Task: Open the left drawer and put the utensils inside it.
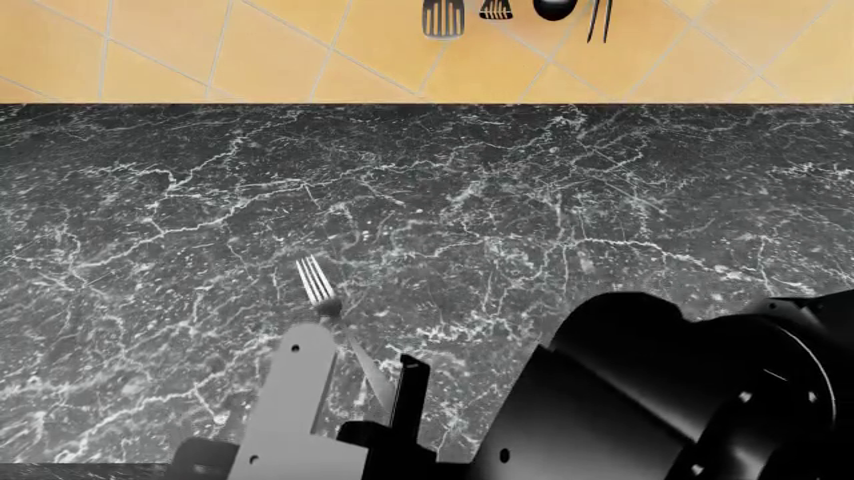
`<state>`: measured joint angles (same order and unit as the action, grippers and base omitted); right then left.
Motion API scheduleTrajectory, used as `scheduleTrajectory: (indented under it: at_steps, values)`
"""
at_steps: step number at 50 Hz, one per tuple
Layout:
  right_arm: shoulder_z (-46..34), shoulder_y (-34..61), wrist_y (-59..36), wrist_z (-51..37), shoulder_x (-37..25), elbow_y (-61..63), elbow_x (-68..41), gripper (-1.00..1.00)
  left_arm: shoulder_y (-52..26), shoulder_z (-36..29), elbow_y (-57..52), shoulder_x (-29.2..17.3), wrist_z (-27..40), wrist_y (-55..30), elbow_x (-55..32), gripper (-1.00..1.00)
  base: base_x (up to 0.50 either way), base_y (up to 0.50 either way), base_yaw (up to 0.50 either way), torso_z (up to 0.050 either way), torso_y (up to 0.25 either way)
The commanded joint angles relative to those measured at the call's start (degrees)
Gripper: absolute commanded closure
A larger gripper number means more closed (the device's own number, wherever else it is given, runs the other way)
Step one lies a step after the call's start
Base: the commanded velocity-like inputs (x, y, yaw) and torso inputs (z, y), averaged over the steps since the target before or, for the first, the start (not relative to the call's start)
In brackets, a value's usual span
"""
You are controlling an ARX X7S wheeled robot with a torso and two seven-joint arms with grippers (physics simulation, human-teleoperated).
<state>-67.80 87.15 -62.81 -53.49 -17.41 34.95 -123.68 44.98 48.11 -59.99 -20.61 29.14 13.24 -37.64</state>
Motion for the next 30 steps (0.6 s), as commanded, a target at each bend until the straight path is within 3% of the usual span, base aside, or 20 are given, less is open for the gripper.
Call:
scheduleTrajectory:
  at_steps: [1, 30]
  values:
    - [0.22, -0.49, -0.67, 0.54, -0.16, -0.15, 2.31, 1.0, 0.0, -0.22, 0.0, -0.18, 0.24, 0.0, 0.12, -1.0, 0.0, 0.0, 0.0, 0.0, 0.0]
    - [-1.25, -0.93, -0.94, 1.55, 0.35, 0.45, 2.82, 1.0, 0.0, 0.31, 0.0, 0.26, -0.31, 0.01, -0.24, -1.0, 0.0, 0.0, 0.0, 0.001, 0.001]
